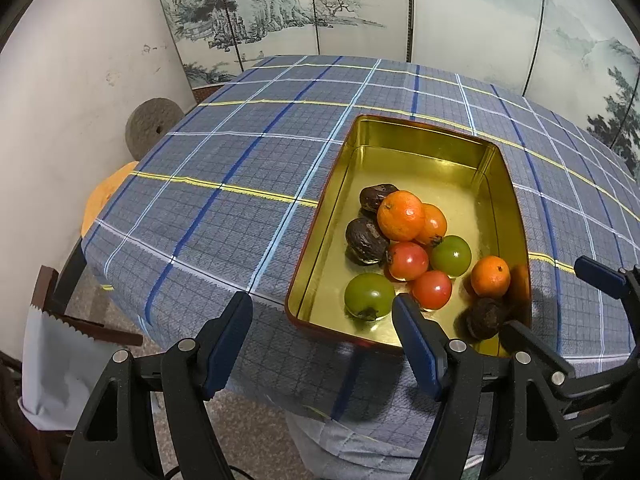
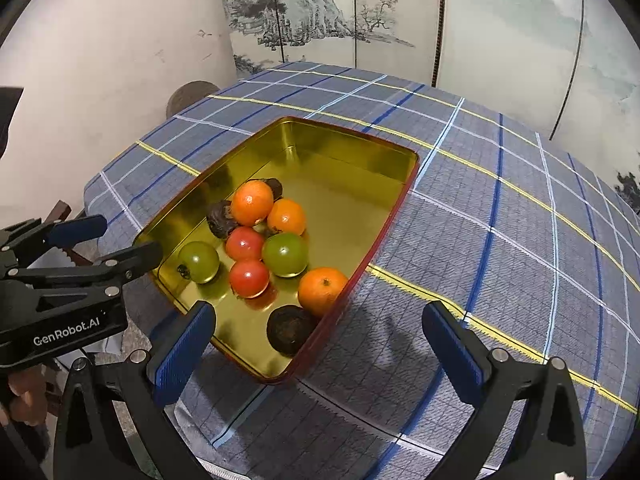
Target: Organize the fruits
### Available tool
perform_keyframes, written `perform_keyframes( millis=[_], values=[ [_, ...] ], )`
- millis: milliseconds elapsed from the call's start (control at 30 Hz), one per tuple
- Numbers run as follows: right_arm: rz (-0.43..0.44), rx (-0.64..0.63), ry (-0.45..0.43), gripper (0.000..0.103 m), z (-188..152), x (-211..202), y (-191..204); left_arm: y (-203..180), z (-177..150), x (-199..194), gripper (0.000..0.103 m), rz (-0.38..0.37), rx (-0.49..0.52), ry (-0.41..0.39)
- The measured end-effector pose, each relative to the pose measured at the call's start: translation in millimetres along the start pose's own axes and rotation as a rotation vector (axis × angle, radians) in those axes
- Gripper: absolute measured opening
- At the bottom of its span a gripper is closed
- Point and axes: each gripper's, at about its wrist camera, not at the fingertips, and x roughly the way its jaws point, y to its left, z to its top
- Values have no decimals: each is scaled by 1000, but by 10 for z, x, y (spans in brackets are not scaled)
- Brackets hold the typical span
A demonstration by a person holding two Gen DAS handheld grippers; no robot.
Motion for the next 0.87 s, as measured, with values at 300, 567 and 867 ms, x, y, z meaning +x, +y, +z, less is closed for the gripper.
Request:
perform_keyframes(
  millis=[300, 567, 867],
  values=[
    [1, 0, 7, 103, -15, 19, 12, -17, -8, 11, 73, -10, -5, 8],
    [4, -1, 18, 103, -39, 45, 31, -23, -16, 13, 73, -14, -9, 11],
    [2, 4, 22, 103, -42, 68, 37, -28, -26, -13, 73, -29, -4, 1]
  ],
)
